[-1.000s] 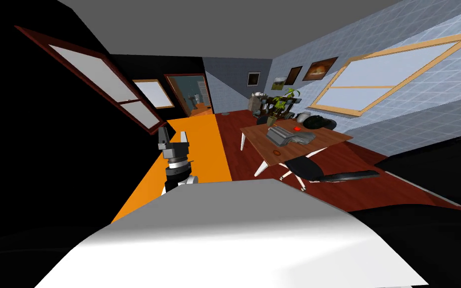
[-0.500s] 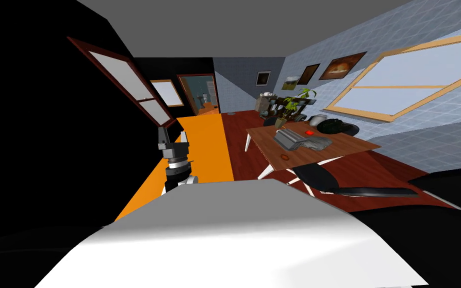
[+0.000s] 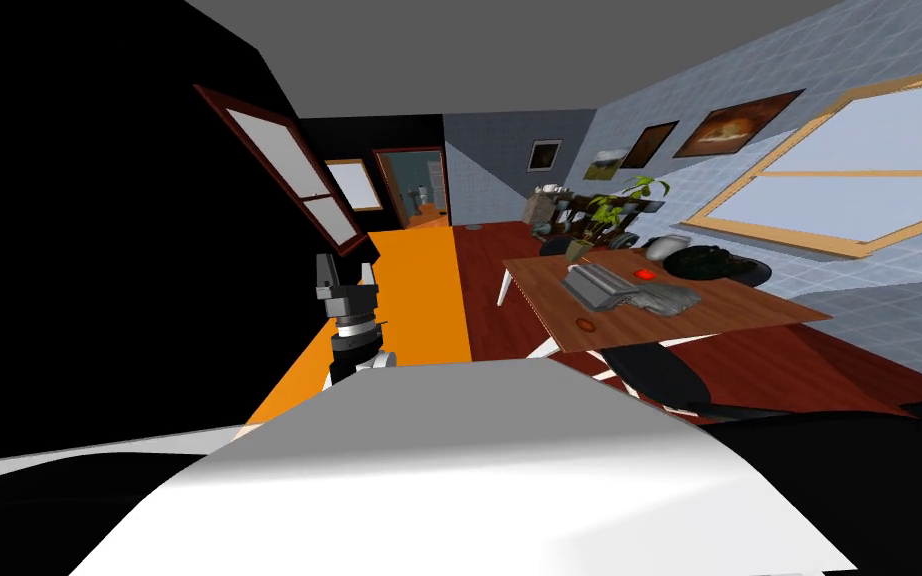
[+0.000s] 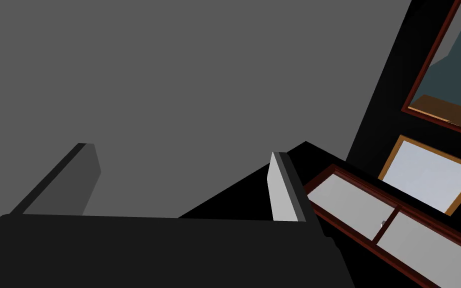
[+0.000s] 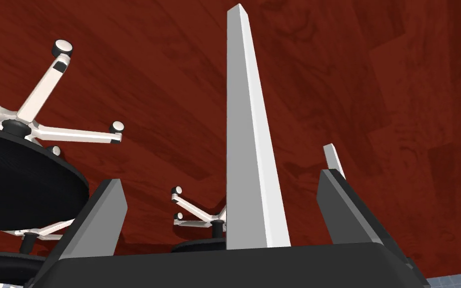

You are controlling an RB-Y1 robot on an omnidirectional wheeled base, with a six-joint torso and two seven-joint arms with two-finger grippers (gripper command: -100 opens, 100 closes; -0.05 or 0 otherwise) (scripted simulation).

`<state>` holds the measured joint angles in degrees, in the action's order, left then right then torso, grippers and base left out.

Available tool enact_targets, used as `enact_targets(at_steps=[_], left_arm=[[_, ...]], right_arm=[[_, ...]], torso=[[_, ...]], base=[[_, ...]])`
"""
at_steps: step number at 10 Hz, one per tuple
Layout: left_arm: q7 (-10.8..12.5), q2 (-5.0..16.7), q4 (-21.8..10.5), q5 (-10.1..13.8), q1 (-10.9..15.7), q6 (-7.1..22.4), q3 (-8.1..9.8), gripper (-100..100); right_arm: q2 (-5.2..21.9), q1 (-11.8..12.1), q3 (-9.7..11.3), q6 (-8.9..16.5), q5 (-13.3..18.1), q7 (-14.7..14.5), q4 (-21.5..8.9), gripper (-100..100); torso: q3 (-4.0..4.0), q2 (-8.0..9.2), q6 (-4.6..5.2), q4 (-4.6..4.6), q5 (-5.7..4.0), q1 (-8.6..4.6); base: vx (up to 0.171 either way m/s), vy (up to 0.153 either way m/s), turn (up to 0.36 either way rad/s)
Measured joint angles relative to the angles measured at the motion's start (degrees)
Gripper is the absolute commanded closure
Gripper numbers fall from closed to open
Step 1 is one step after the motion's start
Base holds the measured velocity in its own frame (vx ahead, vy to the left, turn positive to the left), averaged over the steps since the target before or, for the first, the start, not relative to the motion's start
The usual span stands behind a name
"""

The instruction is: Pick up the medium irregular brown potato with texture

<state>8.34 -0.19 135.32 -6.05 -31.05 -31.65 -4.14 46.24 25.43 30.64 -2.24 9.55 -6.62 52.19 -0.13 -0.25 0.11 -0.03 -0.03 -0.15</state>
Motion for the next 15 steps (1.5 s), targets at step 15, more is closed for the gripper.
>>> enact_targets(at_steps=[15], left_arm=[[0.0,0.0,0.0,0.0,0.0,0.0,0.00,0]], right_arm=[[10.4,-9.5,14.0,4.2,1.1,-9.4,-21.3,-100]], torso=[[0.00,0.02,0.04,0.00,0.01,0.05]], base=[[0.042,0.011,0.136]])
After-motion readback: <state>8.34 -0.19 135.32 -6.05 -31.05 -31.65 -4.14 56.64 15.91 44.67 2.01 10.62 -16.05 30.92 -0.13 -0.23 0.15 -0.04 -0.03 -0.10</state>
